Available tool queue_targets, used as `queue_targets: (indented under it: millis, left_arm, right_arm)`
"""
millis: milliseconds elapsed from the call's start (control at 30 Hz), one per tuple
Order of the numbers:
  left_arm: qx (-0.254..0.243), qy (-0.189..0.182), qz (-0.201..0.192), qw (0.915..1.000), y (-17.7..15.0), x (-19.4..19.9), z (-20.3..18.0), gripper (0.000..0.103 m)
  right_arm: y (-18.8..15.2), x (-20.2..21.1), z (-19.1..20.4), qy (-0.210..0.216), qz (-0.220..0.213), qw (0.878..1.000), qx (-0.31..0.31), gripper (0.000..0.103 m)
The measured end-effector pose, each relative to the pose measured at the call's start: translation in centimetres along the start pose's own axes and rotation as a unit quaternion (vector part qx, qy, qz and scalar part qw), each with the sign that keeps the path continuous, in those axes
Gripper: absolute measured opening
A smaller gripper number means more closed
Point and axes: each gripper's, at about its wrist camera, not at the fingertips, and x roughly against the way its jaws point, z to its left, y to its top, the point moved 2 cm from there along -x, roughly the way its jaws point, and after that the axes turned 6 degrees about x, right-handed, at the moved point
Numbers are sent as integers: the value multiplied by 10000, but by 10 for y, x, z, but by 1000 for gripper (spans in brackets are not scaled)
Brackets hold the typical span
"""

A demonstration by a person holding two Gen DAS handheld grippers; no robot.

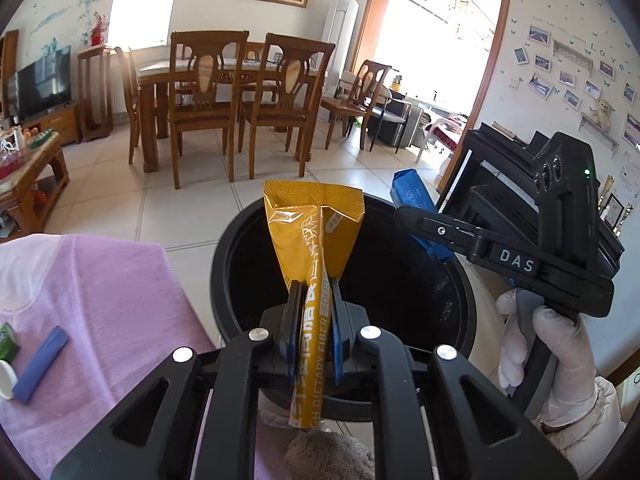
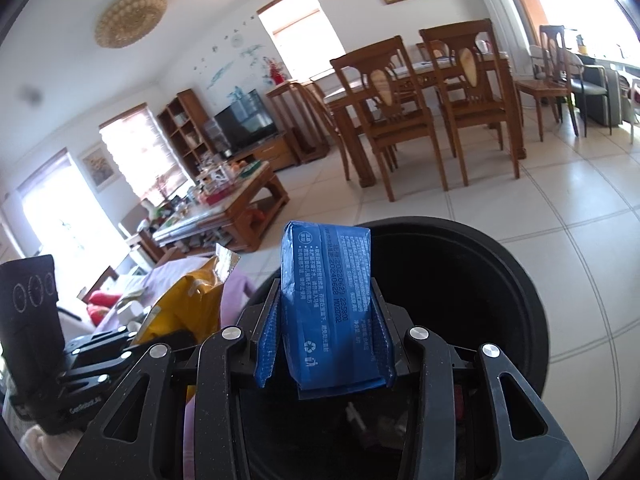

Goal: Collect trash
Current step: 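Carry the yellow pouch and blue packet over the bin and open both tools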

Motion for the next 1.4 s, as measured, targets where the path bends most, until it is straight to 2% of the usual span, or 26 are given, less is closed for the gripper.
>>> queue_targets:
  millis: [167,433,1067,1233,1300,1333,1367,1400]
  left_arm:
    - [-48,-101,205,9997,-1,-21,-9,13]
    - [-74,-40,457,9989,2,-49,-14,13]
    - [-350,119,677,9970,0,-63,-27,15]
    - [-389,107,681,9969,0,-64,-32,16]
    - [-418,128,678,9967,0,-64,-33,23]
    - [-430,145,661,9968,-1,-64,-33,39]
    - [-452,179,619,9969,0,-63,-34,60]
    - [-480,220,537,9972,0,-61,-36,70]
  right_arm:
    - [-8,2,-20,-90,31,9999,-92,40]
    - [-16,-10,-25,-183,147,9996,-171,40]
    - [-18,-20,-25,-203,237,9991,-286,41]
    - [-21,-21,-23,-226,214,9991,-274,53]
    - [-22,-20,-21,-221,193,9992,-278,58]
    - [-22,-19,-20,-222,180,9992,-278,61]
    - [-22,-18,-20,-231,162,9992,-273,63]
    - [-22,-17,-20,-234,139,9993,-265,67]
